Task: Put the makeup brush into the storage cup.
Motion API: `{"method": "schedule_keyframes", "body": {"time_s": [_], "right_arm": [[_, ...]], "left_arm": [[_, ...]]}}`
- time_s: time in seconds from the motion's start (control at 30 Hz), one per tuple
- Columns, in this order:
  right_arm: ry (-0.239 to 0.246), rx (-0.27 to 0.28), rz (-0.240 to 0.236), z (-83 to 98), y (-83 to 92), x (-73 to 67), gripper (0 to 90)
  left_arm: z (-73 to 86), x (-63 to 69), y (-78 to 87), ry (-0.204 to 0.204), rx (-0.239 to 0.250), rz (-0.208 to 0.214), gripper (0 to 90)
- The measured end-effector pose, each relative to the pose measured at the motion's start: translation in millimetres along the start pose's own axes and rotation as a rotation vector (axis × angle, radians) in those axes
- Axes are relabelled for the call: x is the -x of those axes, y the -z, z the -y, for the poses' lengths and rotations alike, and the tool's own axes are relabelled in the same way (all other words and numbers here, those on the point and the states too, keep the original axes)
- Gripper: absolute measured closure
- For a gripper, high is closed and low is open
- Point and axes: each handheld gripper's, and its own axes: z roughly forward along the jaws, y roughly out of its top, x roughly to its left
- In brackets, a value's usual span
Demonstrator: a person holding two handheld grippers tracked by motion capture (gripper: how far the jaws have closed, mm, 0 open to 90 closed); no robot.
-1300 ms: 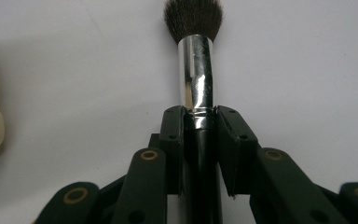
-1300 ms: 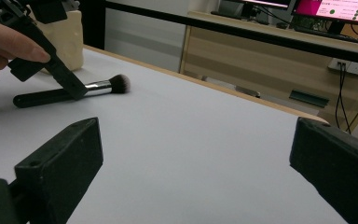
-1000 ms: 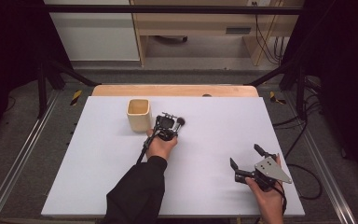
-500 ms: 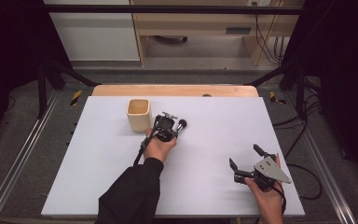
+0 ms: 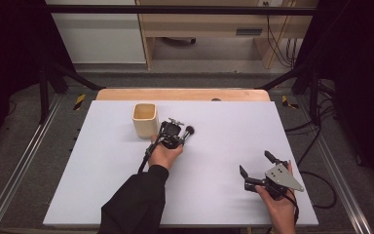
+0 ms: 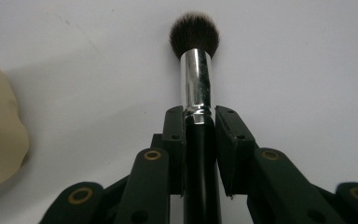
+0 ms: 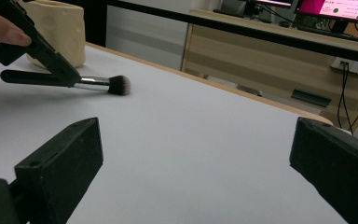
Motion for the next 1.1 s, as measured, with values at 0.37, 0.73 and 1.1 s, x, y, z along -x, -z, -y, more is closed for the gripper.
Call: {"method": "schedule_keyframes", "body": {"time_s": [0.37, 0.73, 1.1], "right_arm": [[0.003, 0.001, 0.0, 0.0, -0.5, -0.5, 2.7], [0.009, -0.001, -0.001, 0.1, -1.0, -1.3, 2.7], [0.013, -0.006, -0.002, 0.1, -1.5, -2.6, 2.7]], "left_arm": [[2.0, -3.4, 4.0, 0.004, 0.019, 0.015, 74.5], [3.3, -9.3, 17.0, -0.009, 0.054, 0.031, 74.5], [4.4, -13.0, 41.7, -0.015, 0.159, 0.065, 74.5]]}}
